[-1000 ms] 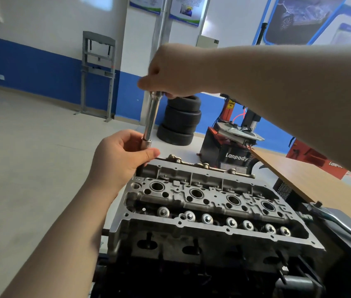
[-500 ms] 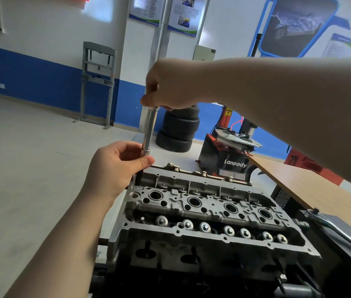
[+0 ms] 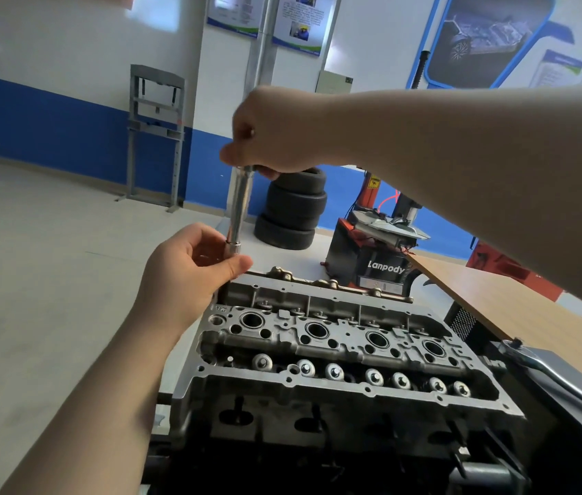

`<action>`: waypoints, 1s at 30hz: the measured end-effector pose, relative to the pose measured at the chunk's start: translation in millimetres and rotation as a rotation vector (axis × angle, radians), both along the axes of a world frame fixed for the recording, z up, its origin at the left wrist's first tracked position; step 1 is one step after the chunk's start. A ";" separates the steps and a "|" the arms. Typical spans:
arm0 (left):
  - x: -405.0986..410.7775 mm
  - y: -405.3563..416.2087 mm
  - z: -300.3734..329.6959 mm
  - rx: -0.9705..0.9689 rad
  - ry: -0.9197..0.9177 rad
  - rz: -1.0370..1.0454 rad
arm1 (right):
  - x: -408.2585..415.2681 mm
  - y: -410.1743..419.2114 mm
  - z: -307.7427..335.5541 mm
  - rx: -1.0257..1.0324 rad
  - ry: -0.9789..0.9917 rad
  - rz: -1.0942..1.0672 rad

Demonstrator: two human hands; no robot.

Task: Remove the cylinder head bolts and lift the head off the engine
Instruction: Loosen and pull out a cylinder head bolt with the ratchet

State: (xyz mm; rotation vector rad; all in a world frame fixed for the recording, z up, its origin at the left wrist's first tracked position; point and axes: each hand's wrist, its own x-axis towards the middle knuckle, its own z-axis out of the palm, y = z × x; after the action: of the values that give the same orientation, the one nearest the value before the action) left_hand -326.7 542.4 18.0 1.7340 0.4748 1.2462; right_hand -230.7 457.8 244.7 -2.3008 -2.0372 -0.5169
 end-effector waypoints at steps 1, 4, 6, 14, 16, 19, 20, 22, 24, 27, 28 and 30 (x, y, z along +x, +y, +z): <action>-1.6 2.0 0.1 -0.053 -0.009 -0.113 | 0.8 -2.7 -0.1 -0.017 0.037 0.031; -4.3 8.7 -1.8 -0.148 -0.035 -0.316 | 2.4 -9.4 -0.7 -0.017 0.137 0.125; -3.7 9.0 -2.1 -0.113 -0.059 -0.255 | 1.6 -9.3 -0.8 0.005 0.182 0.139; -0.6 -0.2 2.8 -0.034 -0.013 -0.017 | 0.8 3.0 -9.3 0.020 -0.029 -0.017; 0.4 -0.5 2.8 -0.088 -0.007 -0.143 | 0.0 -1.9 -7.4 -0.027 0.042 0.053; 0.1 -2.8 5.3 -0.160 -0.012 -0.303 | 0.7 -10.1 -5.0 -0.067 0.108 0.128; 0.3 -2.3 5.4 -0.122 0.004 -0.275 | -0.5 -11.9 -5.4 -0.067 0.137 0.141; 0.9 -3.0 5.0 -0.051 0.006 -0.176 | -2.2 -11.7 -8.1 -0.059 0.161 0.094; 0.8 -6.2 5.2 -0.049 -0.032 -0.097 | -2.2 -5.4 -10.3 0.017 0.118 -0.048; 1.5 -9.4 6.4 -0.031 -0.026 -0.024 | 1.7 -0.2 -7.5 0.129 -0.035 -0.094; 0.8 -8.2 7.3 -0.055 -0.020 -0.057 | 1.5 -0.3 -6.3 0.123 -0.033 -0.061; -2.5 -2.6 7.1 -0.167 -0.040 -0.218 | 0.1 -2.2 -3.4 0.051 -0.012 -0.009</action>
State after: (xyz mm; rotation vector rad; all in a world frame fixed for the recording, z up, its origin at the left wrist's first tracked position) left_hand -329.2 539.8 25.1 1.5712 0.3461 1.0536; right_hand -230.6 455.5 241.3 -2.2849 -1.9953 -0.5770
